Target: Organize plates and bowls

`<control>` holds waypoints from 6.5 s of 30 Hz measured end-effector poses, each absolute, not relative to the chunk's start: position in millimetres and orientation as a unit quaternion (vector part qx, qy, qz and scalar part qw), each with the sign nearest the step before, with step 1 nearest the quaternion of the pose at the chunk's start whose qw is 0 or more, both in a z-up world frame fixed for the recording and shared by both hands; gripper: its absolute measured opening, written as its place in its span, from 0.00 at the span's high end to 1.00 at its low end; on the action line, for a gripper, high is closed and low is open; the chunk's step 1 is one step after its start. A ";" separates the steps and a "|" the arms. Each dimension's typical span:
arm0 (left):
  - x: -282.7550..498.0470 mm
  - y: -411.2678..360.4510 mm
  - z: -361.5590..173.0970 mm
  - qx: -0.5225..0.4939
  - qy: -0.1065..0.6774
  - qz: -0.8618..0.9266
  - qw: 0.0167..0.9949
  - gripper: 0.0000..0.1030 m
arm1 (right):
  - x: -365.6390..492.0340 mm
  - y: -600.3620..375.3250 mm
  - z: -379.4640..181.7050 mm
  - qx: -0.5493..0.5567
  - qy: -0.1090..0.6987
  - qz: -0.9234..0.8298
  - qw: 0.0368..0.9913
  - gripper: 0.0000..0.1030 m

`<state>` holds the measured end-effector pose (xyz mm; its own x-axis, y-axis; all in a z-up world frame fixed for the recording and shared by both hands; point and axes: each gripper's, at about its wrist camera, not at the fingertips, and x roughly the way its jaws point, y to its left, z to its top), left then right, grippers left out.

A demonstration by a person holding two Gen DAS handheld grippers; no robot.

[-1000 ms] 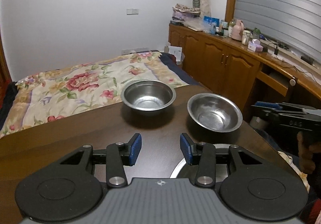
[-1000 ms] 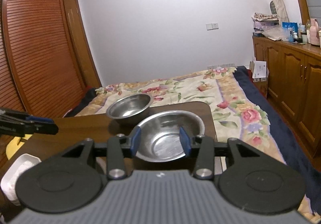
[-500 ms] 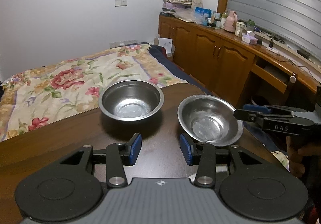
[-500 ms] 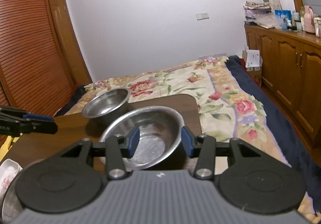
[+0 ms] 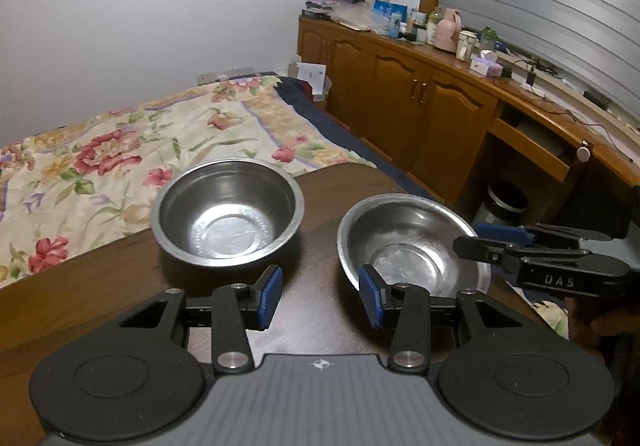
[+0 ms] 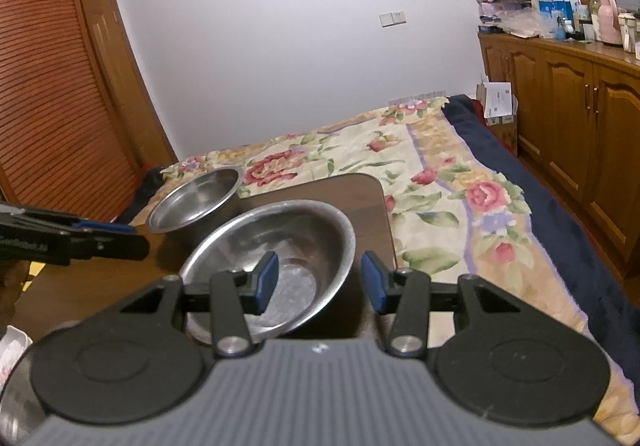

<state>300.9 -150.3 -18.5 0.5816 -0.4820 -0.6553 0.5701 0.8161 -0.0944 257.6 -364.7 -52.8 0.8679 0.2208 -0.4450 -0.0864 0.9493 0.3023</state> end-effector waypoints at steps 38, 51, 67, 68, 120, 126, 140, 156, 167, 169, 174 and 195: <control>332.2 -182.1 -38.4 0.042 0.408 -0.330 0.851 0.81 | 262.0 -356.6 -53.6 0.141 0.271 0.088 0.948 0.76; 303.5 -163.6 -4.1 0.017 0.353 -0.342 0.871 0.81 | 253.0 -360.7 -29.4 0.157 0.243 0.104 0.952 0.77; 266.8 -152.8 20.2 0.022 0.315 -0.358 0.879 0.81 | 230.0 -357.7 -4.1 0.132 0.212 0.103 0.963 0.77; 264.0 -152.6 21.6 0.023 0.313 -0.359 0.879 0.81 | 228.6 -358.1 -3.5 0.131 0.210 0.103 0.963 0.77; 169.0 -60.0 -32.0 0.012 0.349 -0.303 0.887 0.80 | 175.2 -270.0 -41.0 0.080 0.288 0.164 0.940 0.77; 168.1 -64.2 -38.4 0.023 0.350 -0.300 0.887 0.79 | 174.1 -268.0 -43.1 0.069 0.287 0.160 0.942 0.77; 166.8 -66.4 -43.2 0.033 0.346 -0.290 0.892 0.79 | 172.0 -259.1 -37.7 -0.002 0.284 0.155 0.946 0.92; 167.8 -61.0 -37.6 0.018 0.336 -0.288 0.897 0.79 | 181.4 -244.3 -38.1 -0.061 0.293 0.159 0.941 0.84; 170.6 -59.0 -30.7 0.018 0.325 -0.284 0.902 0.79 | 182.1 -254.5 -29.0 -0.027 0.280 0.165 0.945 0.75; 169.3 -58.0 -29.8 0.020 0.323 -0.284 0.903 0.79 | 182.0 -255.7 -25.5 -0.025 0.277 0.164 0.946 0.75; 170.4 -58.5 -25.5 0.026 0.317 -0.282 0.905 0.79 | 183.9 -258.9 -18.8 -0.017 0.264 0.163 0.950 0.75; 194.8 -56.6 13.2 0.047 0.276 -0.262 0.923 0.79 | 207.3 -286.0 35.2 0.011 0.218 0.157 0.963 0.74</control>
<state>194.8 -56.6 13.2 0.7096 -0.4584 -0.5351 0.5102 0.8581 -0.0583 207.3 -286.0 35.2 0.8555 0.3083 -0.4160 -0.2983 0.9501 0.0907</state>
